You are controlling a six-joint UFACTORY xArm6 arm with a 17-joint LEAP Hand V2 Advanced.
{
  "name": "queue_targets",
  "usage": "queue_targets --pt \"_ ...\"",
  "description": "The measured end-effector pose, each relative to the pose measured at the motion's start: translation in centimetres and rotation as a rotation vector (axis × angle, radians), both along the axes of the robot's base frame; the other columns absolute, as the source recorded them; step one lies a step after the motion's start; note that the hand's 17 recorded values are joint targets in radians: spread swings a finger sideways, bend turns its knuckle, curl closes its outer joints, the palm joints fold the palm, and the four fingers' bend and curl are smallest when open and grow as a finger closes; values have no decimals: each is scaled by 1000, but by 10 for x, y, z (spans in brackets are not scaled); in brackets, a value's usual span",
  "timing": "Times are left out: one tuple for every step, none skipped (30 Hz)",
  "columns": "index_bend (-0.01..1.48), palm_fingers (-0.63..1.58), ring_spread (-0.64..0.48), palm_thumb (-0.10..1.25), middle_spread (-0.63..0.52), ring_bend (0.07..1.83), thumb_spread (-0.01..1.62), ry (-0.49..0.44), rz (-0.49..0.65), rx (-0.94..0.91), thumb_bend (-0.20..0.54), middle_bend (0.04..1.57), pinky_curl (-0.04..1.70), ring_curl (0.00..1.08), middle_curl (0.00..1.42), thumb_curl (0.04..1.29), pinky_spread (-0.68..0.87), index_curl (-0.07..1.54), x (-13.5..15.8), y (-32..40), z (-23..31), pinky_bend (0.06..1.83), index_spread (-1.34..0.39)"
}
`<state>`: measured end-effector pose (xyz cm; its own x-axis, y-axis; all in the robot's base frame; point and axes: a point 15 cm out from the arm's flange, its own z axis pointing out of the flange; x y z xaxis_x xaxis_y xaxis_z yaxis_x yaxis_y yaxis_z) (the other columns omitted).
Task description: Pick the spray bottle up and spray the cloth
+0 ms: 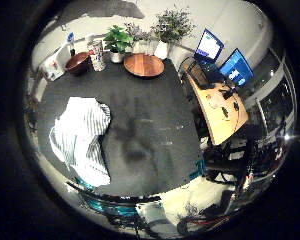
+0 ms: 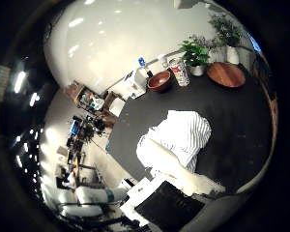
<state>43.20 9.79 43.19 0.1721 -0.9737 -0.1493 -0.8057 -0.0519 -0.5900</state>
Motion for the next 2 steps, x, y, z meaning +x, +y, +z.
queue_targets --pt "169 268 236 480 67 473 1040 -8 11 -9 -27 198 140 202 344 379 558 298 -1 2 3 860 -266" --pt "169 265 236 480 67 476 1040 -16 21 -20 -27 196 140 203 343 379 552 299 -1 3 5 863 -267"
